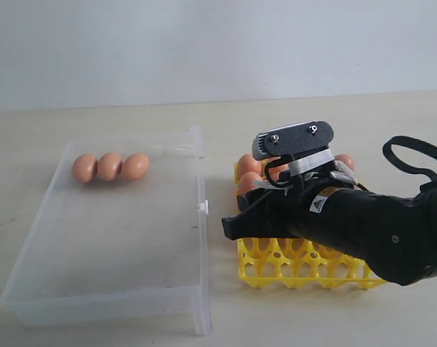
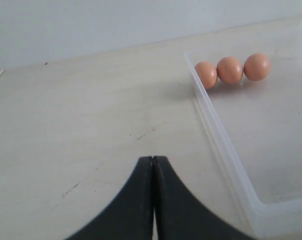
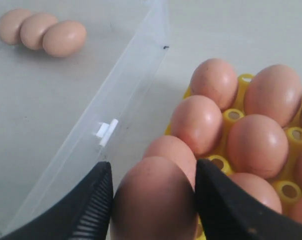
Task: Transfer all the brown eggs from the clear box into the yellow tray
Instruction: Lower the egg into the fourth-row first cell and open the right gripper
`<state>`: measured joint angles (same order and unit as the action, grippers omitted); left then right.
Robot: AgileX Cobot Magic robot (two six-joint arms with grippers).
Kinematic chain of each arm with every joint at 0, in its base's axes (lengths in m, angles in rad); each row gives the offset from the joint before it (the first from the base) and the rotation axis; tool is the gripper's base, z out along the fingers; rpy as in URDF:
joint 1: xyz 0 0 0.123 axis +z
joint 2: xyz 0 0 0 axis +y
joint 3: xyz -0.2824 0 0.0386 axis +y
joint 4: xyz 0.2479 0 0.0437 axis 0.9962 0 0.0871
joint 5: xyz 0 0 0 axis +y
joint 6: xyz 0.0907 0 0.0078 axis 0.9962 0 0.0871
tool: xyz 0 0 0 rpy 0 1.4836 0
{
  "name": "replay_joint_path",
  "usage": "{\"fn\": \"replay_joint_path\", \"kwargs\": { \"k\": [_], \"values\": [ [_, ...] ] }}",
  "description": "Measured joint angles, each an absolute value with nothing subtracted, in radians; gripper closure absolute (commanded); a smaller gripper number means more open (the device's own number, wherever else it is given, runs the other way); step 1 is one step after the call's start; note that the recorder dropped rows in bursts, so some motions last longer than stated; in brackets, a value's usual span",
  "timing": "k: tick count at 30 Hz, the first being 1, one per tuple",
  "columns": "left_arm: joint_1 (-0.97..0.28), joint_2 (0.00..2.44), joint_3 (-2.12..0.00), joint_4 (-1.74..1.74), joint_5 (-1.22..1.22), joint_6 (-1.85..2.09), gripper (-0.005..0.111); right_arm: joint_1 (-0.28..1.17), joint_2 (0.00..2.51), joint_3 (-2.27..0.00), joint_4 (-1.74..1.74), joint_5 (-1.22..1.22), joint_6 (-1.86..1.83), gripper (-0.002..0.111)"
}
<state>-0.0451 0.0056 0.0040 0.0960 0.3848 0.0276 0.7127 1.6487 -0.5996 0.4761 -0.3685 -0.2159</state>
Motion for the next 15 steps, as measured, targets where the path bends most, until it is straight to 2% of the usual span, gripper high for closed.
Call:
{"fn": "replay_joint_path", "kwargs": {
  "k": [15],
  "values": [
    [-0.045,0.006,0.004,0.096,0.385,0.028,0.107,0.736,1.714,-0.600,0.416,-0.392,-0.195,0.108]
  ]
}}
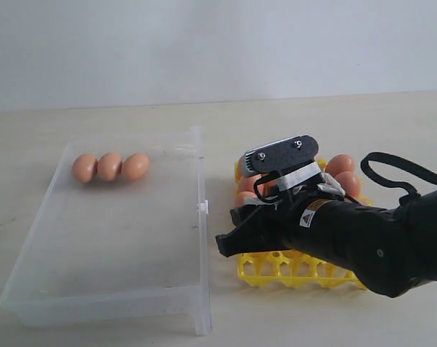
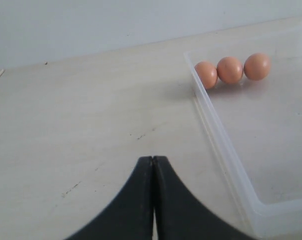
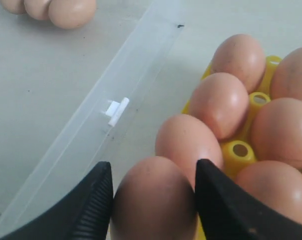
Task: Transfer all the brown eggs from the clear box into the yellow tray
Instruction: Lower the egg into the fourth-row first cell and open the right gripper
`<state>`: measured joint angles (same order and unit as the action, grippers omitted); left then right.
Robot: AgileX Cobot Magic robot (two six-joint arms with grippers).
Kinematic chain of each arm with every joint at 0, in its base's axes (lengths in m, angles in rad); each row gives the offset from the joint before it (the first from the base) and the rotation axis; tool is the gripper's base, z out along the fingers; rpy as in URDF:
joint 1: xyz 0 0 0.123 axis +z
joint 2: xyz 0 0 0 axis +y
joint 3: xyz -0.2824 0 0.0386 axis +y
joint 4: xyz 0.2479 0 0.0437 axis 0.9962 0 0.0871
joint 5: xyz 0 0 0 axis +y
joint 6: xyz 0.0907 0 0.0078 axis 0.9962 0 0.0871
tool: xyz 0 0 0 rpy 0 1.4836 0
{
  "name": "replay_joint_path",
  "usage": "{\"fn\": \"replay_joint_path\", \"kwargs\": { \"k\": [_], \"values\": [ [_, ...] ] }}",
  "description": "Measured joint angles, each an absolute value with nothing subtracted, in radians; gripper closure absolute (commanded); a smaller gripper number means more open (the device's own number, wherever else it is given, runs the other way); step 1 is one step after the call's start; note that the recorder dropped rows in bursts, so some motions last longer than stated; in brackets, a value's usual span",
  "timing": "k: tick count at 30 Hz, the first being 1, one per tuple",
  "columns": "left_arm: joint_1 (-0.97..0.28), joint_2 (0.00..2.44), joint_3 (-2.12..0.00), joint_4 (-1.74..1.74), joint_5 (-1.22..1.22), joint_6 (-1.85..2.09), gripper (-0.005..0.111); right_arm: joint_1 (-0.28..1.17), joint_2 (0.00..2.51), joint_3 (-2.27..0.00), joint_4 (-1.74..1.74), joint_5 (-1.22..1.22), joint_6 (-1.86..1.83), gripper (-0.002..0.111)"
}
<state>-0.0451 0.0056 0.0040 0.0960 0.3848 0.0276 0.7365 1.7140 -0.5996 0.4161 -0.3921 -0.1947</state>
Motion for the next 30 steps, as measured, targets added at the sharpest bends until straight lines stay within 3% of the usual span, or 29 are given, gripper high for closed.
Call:
{"fn": "replay_joint_path", "kwargs": {
  "k": [30],
  "values": [
    [-0.045,0.006,0.004,0.096,0.385,0.028,0.107,0.766,1.714,-0.541,0.435,-0.423,-0.192,0.108]
  ]
}}
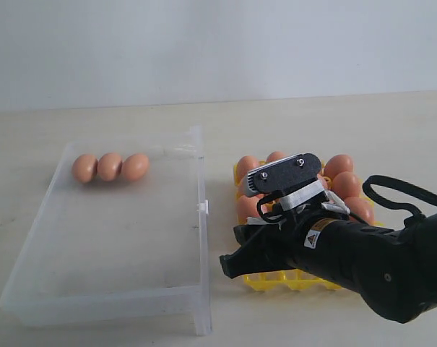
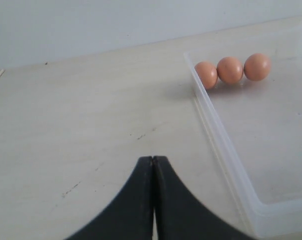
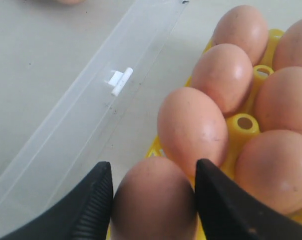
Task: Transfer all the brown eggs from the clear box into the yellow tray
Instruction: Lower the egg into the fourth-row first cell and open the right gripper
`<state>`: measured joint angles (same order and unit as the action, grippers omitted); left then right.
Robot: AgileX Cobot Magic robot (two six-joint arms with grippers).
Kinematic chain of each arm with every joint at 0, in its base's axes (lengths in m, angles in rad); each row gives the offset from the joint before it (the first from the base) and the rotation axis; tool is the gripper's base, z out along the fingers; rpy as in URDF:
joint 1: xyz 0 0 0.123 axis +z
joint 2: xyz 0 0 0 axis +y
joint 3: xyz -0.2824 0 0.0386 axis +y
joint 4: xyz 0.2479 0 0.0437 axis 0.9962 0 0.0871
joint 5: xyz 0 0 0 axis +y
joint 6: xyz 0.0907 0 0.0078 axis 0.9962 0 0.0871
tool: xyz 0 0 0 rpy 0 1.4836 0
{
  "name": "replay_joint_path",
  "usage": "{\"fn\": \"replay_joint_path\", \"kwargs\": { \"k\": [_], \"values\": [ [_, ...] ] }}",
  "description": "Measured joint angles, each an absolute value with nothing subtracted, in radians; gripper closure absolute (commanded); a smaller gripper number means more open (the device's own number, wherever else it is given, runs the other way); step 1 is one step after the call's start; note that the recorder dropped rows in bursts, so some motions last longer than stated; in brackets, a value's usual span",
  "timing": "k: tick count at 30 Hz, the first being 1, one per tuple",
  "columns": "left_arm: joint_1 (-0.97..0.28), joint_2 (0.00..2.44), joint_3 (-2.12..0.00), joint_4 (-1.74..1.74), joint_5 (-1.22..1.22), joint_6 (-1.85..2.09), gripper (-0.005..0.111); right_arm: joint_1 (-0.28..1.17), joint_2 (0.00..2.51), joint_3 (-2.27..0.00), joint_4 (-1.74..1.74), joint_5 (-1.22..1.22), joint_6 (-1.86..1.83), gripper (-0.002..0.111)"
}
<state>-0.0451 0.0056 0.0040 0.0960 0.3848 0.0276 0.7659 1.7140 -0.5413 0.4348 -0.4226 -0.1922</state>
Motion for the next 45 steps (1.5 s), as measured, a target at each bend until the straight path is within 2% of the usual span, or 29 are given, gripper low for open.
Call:
{"fn": "replay_joint_path", "kwargs": {
  "k": [3,5,13,17,34,45],
  "values": [
    [-0.045,0.006,0.004,0.096,0.385,0.028,0.107,0.766,1.714,-0.541,0.435,-0.423,-0.192,0.108],
    [-0.045,0.006,0.004,0.096,0.385,0.028,0.107,0.766,1.714,-0.541,0.435,-0.423,-0.192,0.103],
    [-0.045,0.006,0.004,0.096,0.385,0.028,0.107,0.766,1.714,-0.541,0.435,-0.439,-0.190,0.064],
    [-0.045,0.006,0.004,0.096,0.385,0.028,0.107,0.766,1.714,-0.541,0.435,-0.452,-0.187,0.054],
    [-0.045,0.006,0.004,0.096,0.385,0.028,0.107,0.766,1.714,-0.541,0.435,-0.468,-0.185,0.053],
    [-0.045,0.006,0.004,0.096,0.385,0.028,0.107,0.766,1.601,-0.541,0.440,-0.474,-0.185,0.053]
  ]
}}
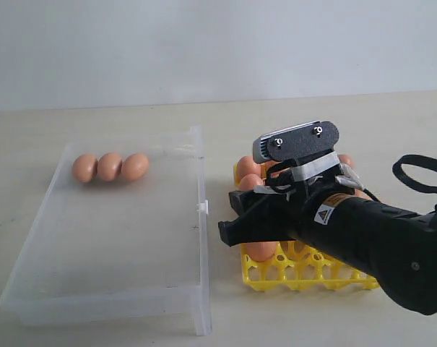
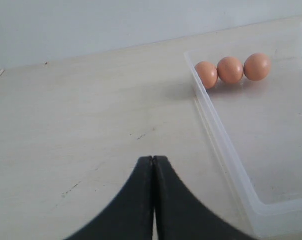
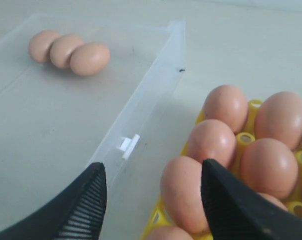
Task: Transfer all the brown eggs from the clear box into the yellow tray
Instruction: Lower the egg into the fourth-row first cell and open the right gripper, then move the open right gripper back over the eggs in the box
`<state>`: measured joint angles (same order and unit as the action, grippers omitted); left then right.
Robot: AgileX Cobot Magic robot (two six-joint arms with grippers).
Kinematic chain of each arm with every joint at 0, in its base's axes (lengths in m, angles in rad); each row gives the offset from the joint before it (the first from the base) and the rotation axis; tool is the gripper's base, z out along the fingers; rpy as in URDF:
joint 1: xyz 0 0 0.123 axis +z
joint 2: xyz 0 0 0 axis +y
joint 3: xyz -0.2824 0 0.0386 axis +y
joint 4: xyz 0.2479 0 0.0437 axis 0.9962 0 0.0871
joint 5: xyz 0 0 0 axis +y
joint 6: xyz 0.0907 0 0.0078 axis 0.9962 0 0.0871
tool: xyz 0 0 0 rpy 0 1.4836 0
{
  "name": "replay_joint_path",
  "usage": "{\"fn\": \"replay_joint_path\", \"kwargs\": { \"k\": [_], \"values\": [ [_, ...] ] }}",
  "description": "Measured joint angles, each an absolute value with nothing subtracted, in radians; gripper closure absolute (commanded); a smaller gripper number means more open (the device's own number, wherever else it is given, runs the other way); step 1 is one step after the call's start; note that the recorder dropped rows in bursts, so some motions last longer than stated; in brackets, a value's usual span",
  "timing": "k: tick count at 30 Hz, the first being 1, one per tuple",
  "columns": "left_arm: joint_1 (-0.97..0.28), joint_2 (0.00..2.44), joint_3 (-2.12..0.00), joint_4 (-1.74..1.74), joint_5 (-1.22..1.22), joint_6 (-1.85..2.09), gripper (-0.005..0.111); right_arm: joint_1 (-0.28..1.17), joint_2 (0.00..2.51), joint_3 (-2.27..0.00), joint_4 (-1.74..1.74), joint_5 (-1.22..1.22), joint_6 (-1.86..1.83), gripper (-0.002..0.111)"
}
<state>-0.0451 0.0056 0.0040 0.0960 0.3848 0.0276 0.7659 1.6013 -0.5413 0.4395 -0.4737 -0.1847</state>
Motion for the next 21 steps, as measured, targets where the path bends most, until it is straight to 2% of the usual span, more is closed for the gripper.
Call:
{"fn": "replay_joint_path", "kwargs": {
  "k": [3,7,14,21],
  "values": [
    [-0.045,0.006,0.004,0.096,0.385,0.028,0.107,0.766,1.573,-0.559,0.446,-0.427,-0.183,0.070],
    [-0.045,0.006,0.004,0.096,0.385,0.028,0.107,0.766,1.543,-0.654,0.439,-0.257,-0.183,0.108],
    [-0.045,0.006,0.004,0.096,0.385,0.028,0.107,0.766,1.552,-0.943,0.376,0.152,-0.243,0.108],
    [-0.045,0.006,0.004,0.096,0.385,0.028,0.107,0.766,1.712,-1.293,0.349,0.587,-0.277,0.107]
  ]
}}
